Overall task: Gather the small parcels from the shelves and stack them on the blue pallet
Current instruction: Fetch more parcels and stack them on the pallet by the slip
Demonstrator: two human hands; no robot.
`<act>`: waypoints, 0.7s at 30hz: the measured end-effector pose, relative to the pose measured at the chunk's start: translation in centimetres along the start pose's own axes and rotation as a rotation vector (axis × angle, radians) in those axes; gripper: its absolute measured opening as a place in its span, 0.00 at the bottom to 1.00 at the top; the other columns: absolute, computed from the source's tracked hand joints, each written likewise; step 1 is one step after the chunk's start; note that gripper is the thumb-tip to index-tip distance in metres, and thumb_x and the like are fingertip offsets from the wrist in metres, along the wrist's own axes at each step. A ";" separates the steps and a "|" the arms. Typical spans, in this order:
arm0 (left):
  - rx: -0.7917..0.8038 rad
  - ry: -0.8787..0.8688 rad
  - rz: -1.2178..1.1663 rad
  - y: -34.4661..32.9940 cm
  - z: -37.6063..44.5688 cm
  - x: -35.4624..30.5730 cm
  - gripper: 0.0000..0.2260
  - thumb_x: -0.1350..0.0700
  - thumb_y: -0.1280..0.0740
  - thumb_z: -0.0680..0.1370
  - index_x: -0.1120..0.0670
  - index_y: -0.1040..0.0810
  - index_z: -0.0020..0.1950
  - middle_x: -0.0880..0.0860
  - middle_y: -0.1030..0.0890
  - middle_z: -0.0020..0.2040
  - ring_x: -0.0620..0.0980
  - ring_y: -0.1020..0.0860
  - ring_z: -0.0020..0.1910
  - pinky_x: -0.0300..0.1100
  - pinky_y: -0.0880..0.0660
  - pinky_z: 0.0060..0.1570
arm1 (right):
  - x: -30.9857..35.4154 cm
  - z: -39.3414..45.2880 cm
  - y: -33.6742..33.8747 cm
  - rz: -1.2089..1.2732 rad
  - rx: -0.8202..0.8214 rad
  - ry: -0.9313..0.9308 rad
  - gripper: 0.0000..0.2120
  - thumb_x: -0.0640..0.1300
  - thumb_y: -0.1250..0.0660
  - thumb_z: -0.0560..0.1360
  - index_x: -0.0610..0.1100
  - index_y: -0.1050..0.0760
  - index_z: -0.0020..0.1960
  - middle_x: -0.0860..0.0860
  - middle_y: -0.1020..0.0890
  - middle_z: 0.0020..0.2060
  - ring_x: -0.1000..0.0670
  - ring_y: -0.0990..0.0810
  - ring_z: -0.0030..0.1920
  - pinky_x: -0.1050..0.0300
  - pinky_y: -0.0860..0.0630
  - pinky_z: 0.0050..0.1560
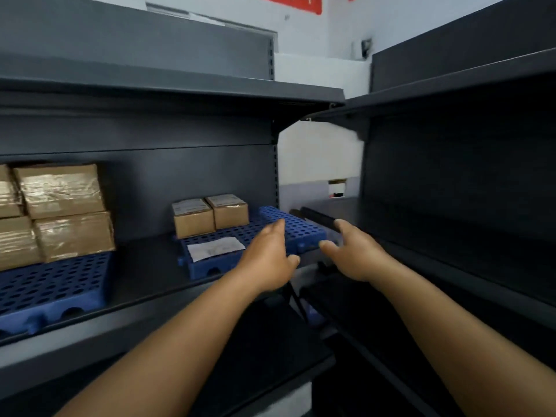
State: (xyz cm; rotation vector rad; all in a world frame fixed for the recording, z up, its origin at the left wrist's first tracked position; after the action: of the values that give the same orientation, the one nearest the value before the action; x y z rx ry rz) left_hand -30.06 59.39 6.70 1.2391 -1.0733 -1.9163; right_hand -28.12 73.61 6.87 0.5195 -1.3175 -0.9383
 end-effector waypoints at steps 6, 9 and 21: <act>0.132 -0.183 -0.030 -3.4 -6.2 -6.6 0.36 0.50 0.36 0.78 0.54 0.53 0.79 0.52 0.49 0.79 0.51 0.46 0.77 0.44 0.44 0.73 | -4.6 -9.8 4.3 -0.088 -0.083 -0.171 0.33 0.53 0.40 0.79 0.45 0.50 0.77 0.48 0.44 0.77 0.47 0.44 0.76 0.53 0.43 0.72; 0.177 -0.269 -0.059 -4.8 -9.0 -11.0 0.35 0.51 0.35 0.78 0.53 0.52 0.78 0.51 0.48 0.79 0.52 0.44 0.76 0.46 0.42 0.73 | -7.4 -14.7 6.9 -0.109 -0.120 -0.286 0.33 0.53 0.40 0.79 0.46 0.51 0.78 0.49 0.46 0.77 0.47 0.45 0.76 0.51 0.43 0.73; 0.368 -0.610 -0.161 -11.2 -20.4 -31.5 0.33 0.52 0.37 0.79 0.50 0.53 0.79 0.47 0.49 0.79 0.51 0.40 0.75 0.44 0.37 0.68 | -18.5 -32.9 20.5 -0.193 -0.354 -0.598 0.32 0.51 0.42 0.80 0.45 0.52 0.77 0.49 0.46 0.77 0.47 0.46 0.76 0.48 0.44 0.74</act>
State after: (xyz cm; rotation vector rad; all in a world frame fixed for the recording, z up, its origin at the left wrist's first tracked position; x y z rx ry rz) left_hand -0.04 84.48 5.72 0.9539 -1.7435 -2.3745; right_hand 9.58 94.12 5.17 0.0846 -1.5950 -1.5305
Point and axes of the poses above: each hand's wrist, its own z-axis towards the middle knuckle, its own y-axis out of the back of the hand, x = y × z, the point moved 9 cm from there along z, towards the middle knuckle
